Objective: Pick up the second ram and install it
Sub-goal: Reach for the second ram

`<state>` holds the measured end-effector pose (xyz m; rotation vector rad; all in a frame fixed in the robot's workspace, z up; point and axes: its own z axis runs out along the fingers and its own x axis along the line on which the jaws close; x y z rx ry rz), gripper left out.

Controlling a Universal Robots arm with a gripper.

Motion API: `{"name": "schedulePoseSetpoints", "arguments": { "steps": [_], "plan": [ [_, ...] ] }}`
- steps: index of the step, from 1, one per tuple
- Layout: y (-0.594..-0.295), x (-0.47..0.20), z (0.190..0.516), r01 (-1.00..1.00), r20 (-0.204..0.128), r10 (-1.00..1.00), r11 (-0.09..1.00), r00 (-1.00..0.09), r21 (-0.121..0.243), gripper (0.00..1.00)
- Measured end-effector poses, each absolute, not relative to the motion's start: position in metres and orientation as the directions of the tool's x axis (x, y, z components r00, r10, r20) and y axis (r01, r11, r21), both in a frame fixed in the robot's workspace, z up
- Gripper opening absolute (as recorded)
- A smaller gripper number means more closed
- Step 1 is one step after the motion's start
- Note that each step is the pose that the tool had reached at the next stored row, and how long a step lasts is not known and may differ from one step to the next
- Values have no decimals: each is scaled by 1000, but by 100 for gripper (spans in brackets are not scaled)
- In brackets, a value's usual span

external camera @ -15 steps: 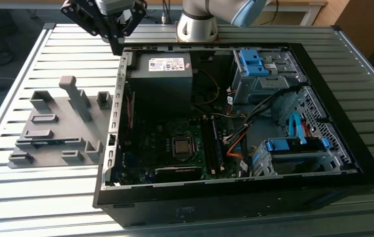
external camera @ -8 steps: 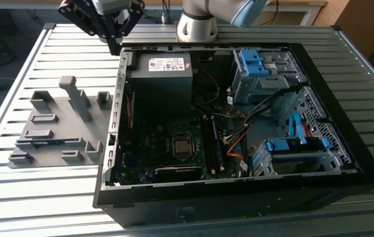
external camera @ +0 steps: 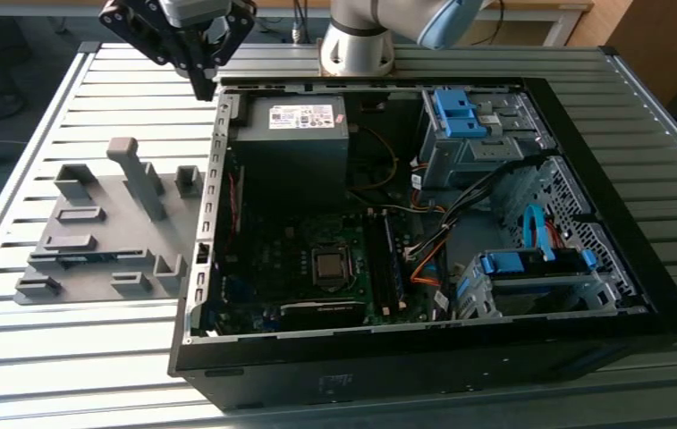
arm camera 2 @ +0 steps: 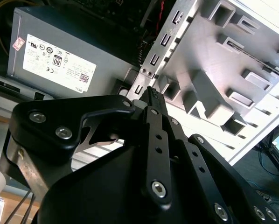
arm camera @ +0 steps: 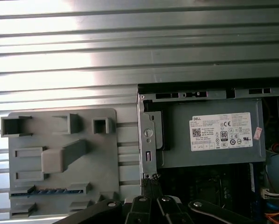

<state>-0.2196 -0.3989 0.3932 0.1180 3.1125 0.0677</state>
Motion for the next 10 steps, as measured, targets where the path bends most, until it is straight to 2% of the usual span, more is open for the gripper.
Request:
{"name": "schedulePoseSetpoints", "arguments": {
  "steps": [10],
  "plan": [
    [-399, -226, 393, 75, -24, 76, 996, -997, 44, 11]
  ]
}}
